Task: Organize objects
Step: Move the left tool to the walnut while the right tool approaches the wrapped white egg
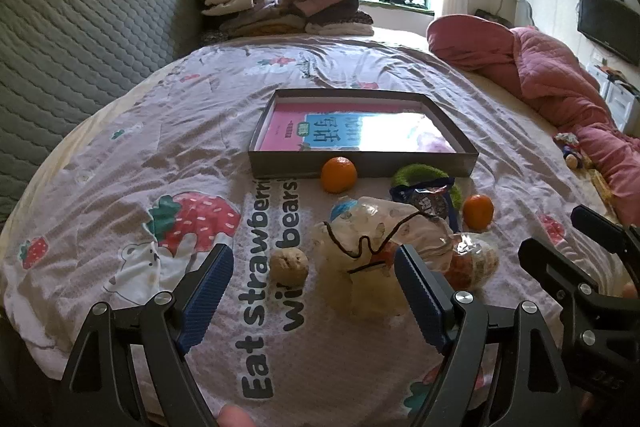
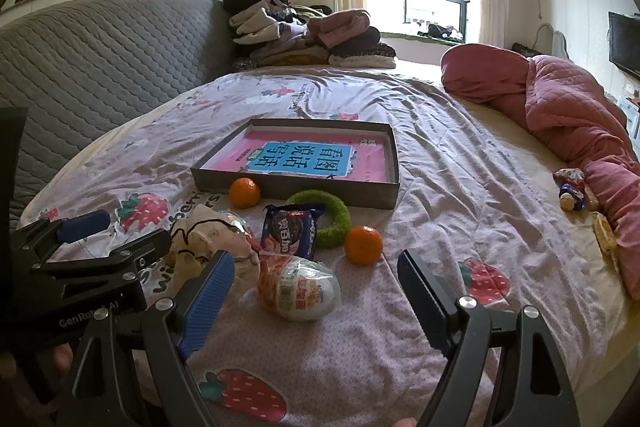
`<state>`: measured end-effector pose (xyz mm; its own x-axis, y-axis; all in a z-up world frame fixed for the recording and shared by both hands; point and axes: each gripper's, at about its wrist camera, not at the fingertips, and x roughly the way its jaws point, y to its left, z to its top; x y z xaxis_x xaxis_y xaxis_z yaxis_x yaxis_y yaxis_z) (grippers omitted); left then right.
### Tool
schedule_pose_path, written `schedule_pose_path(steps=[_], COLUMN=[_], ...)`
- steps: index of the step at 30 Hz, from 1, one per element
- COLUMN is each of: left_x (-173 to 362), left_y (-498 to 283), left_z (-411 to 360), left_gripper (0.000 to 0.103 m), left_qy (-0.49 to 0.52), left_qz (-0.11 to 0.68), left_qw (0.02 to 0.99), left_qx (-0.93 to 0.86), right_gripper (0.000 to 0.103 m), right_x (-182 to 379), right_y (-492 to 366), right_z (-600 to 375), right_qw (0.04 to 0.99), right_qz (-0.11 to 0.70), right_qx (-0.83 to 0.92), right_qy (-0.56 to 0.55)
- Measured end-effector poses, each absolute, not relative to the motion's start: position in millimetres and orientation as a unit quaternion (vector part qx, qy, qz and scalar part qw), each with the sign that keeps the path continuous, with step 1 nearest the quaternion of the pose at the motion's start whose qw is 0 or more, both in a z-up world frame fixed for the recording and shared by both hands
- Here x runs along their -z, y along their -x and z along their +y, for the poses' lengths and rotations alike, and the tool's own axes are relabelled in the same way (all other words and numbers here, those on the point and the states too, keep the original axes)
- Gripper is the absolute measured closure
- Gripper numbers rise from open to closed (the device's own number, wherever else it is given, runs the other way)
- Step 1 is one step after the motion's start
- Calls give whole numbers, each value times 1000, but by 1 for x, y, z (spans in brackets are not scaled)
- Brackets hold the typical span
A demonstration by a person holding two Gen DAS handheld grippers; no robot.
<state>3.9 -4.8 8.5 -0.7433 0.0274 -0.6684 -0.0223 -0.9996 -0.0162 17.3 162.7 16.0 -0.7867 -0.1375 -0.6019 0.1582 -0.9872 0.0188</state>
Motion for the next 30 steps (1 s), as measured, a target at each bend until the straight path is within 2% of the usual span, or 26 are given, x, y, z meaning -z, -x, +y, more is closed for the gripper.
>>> schedule_pose_path(steps=[30], left_x=[33], left_y=[2], left_z=[-27], left_gripper=[20], left_qy=[411], left_qz=[-11], left_qw=[32], left_qx=[-911], right_gripper=[20], right_x=[18], right_y=[-12], right_z=[162], right_qw=[97], right_qz=[26], right_qx=[928], right_qy=[-360])
